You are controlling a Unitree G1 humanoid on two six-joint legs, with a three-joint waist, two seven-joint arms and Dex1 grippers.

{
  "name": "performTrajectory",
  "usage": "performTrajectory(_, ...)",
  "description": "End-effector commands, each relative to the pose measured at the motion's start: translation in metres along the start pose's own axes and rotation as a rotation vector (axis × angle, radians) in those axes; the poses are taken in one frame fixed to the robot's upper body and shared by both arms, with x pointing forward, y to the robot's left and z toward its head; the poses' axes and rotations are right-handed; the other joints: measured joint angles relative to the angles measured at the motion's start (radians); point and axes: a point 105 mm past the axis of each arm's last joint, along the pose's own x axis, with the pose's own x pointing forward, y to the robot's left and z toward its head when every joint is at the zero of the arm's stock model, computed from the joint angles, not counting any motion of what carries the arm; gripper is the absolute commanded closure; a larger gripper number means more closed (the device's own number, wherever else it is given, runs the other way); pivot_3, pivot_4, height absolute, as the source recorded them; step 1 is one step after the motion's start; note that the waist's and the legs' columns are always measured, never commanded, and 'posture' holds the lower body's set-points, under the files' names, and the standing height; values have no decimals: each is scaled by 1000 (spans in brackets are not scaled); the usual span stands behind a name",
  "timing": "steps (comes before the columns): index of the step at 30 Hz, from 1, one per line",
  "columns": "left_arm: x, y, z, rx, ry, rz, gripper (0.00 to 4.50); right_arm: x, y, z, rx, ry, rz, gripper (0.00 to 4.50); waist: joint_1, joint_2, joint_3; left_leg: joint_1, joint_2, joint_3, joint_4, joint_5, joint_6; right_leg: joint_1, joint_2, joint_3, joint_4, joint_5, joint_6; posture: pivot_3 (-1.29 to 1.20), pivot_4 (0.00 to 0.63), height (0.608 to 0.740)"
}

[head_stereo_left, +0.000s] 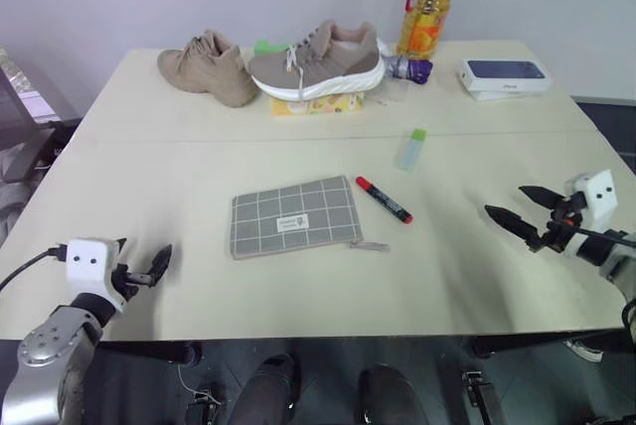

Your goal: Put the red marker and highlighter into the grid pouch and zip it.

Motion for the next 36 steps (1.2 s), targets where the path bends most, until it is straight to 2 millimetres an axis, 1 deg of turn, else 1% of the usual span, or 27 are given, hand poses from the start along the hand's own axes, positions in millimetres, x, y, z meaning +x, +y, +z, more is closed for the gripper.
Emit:
performTrajectory(1, -3, 5, 13, 19, -50, 25, 51, 1, -2, 13, -33, -42, -4, 0, -1, 0, 0, 0, 0, 0, 0, 0, 0, 0, 0, 0, 0, 0, 0, 0, 150, 739)
performTrajectory(5, -1, 6, 19, -9, -81, 30, 51, 4, -1, 15, -35, -50, 0, 0, -1, 0, 0, 0, 0, 0, 0, 0, 0, 0, 0, 0, 0, 0, 0, 0, 150, 739)
performTrajectory(10, 4, 4, 20, 21, -86, 31, 51, 15, 9, 23, -36, -90, 31, 0, -1, 0, 0, 0, 0, 0, 0, 0, 0, 0, 0, 0, 0, 0, 0, 0, 150, 739)
performTrajectory(12, 8, 0, 24, 26, -113, 27, 51, 28, 28, 33, -34, -131, 88, 0, -1, 0, 0, 0, 0, 0, 0, 0, 0, 0, 0, 0, 0, 0, 0, 0, 150, 739)
performTrajectory(14, 12, -7, 26, 32, -137, 22, 51, 42, 57, 44, -33, -175, 190, 0, -4, 0, 0, 0, 0, 0, 0, 0, 0, 0, 0, 0, 0, 0, 0, 0, 150, 739)
performTrajectory(15, 13, -9, 26, 36, -142, 20, 51, 45, 66, 47, -31, -186, 219, 0, -4, 0, 0, 0, 0, 0, 0, 0, 0, 0, 1, 0, 0, 0, 0, 0, 150, 739)
performTrajectory(16, 13, -11, 26, 40, -148, 17, 17, 48, 74, 51, -29, -200, 244, 246, -3, 0, 0, 0, 0, 0, 0, 0, 0, 0, 1, 0, 0, 0, 0, 0, 150, 739)
performTrajectory(17, 15, -15, 26, 42, -153, 10, 0, 53, 87, 56, -18, -217, 292, 543, -2, 0, 0, 0, 0, 0, 0, 0, 0, 0, 1, 0, 0, 0, 0, 0, 150, 739)
performTrajectory(18, 16, -18, 26, 44, -157, 5, 0, 55, 96, 59, -10, -228, 324, 897, -2, 0, 0, 0, 0, 0, 0, 0, 0, 0, 1, 0, 0, 0, 0, 0, 150, 739)
performTrajectory(20, 19, -25, 26, 51, -164, -17, 0, 68, 122, 66, -14, -238, 389, 1897, -1, 0, 0, 0, 0, 0, 0, 0, 0, 0, 1, 0, 0, 0, 0, 0, 150, 739)
performTrajectory(22, 21, -29, 26, 65, -166, -35, 0, 79, 147, 70, -28, -241, 445, 3070, -1, 0, 0, 0, 0, 0, 0, 0, 0, 0, 1, 0, 0, 0, 0, 0, 150, 739)
performTrajectory(23, 22, -29, 26, 68, -168, -37, 0, 83, 154, 70, -35, -236, 460, 3511, -1, 0, 0, 0, 0, -1, 0, 0, 0, -1, 1, 0, 0, 0, 0, 0, 150, 739)
performTrajectory(24, 22, -29, 26, 69, -169, -38, 0, 87, 160, 70, -46, -229, 466, 4133, -1, 0, 0, 0, 0, -1, 0, 0, 0, -1, 1, 0, 0, 0, 0, 0, 150, 739)
performTrajectory(25, 22, -29, 26, 71, -171, -40, 0, 91, 165, 69, -54, -224, 469, 4439, -1, 0, 0, 0, 0, -1, 0, 0, 0, -1, 1, 0, 0, 0, 0, 0, 150, 739)
performTrajectory(26, 22, -30, 26, 82, -173, -49, 0, 99, 170, 68, -63, -217, 457, 4439, -1, 0, 0, 0, 0, -1, 0, 0, 0, -1, 1, 0, 0, 0, 0, 0, 150, 739)
performTrajectory(29, 21, -31, 26, 132, -169, -75, 0, 121, 176, 63, -59, -185, 392, 4439, -3, 0, 0, 0, 0, -1, 0, 0, -1, -2, 1, 0, 0, 0, 0, 0, 150, 739)
performTrajectory(33, 17, -29, 27, 214, -173, -107, 0, 143, 180, 37, -88, -51, 333, 4439, -3, 0, 0, 0, 0, -1, -1, 1, -1, -2, 1, 0, 1, 0, 0, 0, 150, 739)
performTrajectory(36, 13, -27, 27, 327, -163, -151, 0, 150, 182, 16, -82, 45, 324, 4439, -4, 0, 0, 0, 0, -1, -1, 1, -1, -4, 1, 0, 1, 0, 0, 0, 150, 739)
